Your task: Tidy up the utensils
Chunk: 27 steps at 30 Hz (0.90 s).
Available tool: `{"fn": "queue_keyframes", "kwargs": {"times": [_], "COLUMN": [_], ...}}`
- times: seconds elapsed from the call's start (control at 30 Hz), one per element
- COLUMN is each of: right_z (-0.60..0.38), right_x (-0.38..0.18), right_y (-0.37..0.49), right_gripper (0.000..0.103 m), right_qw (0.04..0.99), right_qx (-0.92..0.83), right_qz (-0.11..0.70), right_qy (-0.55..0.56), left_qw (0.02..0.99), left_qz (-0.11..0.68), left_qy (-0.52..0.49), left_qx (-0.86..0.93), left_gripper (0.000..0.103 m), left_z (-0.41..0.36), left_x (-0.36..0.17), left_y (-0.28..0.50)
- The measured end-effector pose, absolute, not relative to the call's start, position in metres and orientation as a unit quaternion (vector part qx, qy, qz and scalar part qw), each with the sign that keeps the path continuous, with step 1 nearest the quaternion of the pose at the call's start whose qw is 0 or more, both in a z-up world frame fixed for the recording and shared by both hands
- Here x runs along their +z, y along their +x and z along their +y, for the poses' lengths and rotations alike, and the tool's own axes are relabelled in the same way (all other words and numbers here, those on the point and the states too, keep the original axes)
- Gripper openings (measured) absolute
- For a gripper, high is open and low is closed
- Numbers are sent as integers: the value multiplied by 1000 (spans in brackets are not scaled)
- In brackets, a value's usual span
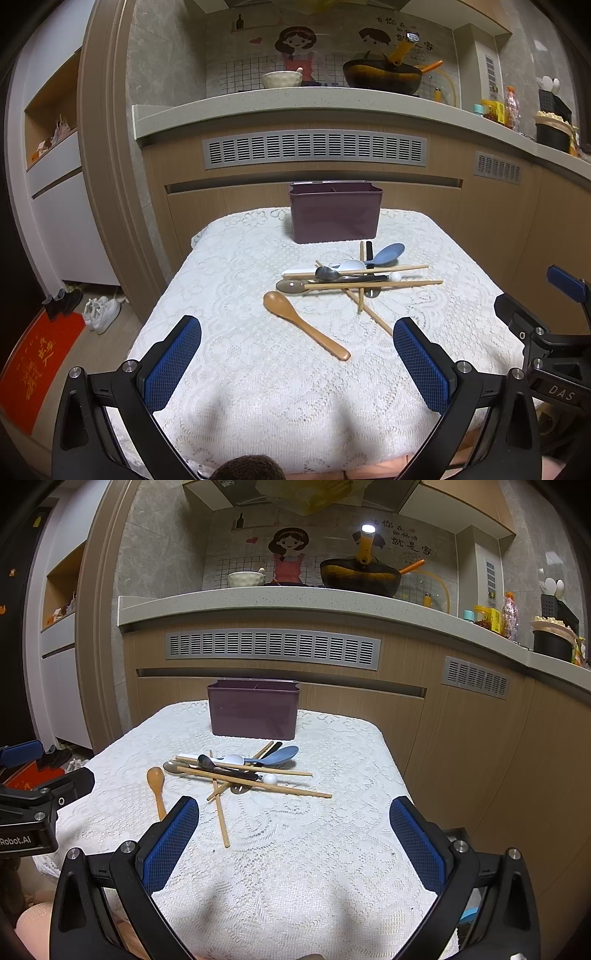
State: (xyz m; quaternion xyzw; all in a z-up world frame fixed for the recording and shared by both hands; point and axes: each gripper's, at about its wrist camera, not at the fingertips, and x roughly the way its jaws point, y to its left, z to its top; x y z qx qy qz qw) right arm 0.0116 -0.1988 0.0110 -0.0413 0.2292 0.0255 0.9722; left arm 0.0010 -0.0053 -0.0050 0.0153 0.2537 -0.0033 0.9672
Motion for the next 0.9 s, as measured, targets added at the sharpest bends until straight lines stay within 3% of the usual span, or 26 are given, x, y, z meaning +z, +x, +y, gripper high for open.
{"fn": "queue_keyframes", "kwargs": {"times": [0.9], "right_z": [-200], "right_x": [10], "right_y": [14], "right_gripper": [103], "right_qw": [971], "right_qx": [25], "right_qz": [235], "right_qy": [-33], "left_qw": [965], "left_qz": [260], "left_qy": [15], "left_qx": [-4], "left_gripper": [103], "left_z": [-5], "left_x": [-8], "left_y": [1]}}
